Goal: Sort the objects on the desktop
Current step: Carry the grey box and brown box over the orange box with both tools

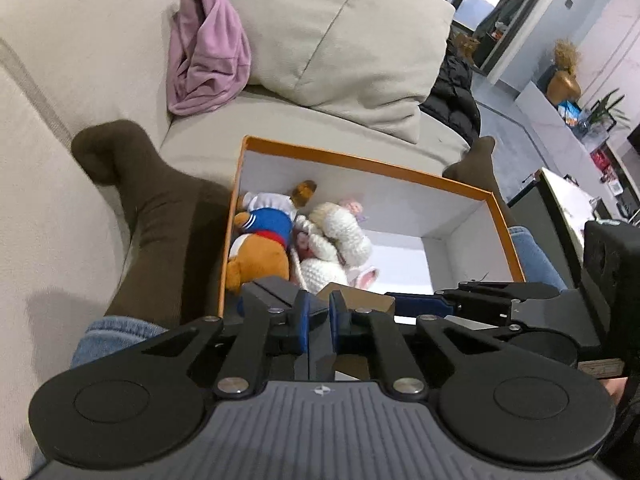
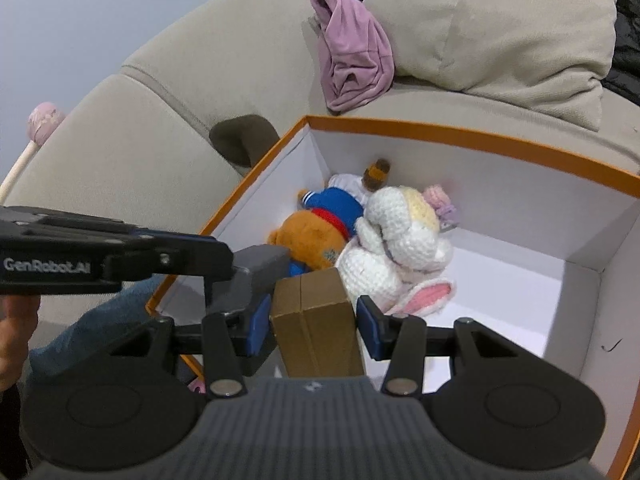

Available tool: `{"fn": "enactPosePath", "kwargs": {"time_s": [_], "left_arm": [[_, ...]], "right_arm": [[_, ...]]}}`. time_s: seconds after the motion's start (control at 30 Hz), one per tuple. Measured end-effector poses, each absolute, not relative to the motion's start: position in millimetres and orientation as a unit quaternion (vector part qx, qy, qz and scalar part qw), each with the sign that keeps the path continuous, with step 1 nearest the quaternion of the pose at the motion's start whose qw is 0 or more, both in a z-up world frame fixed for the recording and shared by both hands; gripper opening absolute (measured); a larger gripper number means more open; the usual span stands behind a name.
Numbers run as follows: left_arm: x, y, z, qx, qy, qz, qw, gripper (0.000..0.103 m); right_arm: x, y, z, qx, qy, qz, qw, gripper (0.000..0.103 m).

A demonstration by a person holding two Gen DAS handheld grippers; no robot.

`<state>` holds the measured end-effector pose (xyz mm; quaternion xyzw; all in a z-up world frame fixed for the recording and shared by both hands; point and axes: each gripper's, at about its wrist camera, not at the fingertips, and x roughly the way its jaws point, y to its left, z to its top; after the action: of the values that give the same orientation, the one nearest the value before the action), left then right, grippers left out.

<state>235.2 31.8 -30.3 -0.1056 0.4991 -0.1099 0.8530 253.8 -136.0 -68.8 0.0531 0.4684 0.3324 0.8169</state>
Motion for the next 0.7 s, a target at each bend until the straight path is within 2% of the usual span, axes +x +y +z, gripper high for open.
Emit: {"fn": "enactPosePath", "kwargs": {"time_s": [0.03, 0.1, 0.17, 0.4, 0.7], "left_arm": [[235, 34, -30, -0.110, 0.501, -0.106, 0.852, 0.015], [235, 37, -31, -0.118, 0.504, -0.095, 0.850, 0.030], [235, 38, -30, -0.121, 0.505, -0.090, 0.850, 0.035], [231, 37, -39, -0.108, 0.531, -0.069, 0.838, 0.045], [247, 34, -59, -0.124, 0.567, -0.042, 0.814, 0.048]], "right_arm": [[253, -135, -69, 0.052, 0.470, 0.333, 0.816, 0.049], [252, -135, -68, 0.051, 0.468, 0.337, 0.815, 0.049], [249, -134, -64, 0.046, 0.462, 0.348, 0.815, 0.049], [252, -130, -61, 0.035, 0.465, 0.355, 0.810, 0.049], [249, -131, -63, 0.031, 0.470, 0.361, 0.805, 0.049]]}}
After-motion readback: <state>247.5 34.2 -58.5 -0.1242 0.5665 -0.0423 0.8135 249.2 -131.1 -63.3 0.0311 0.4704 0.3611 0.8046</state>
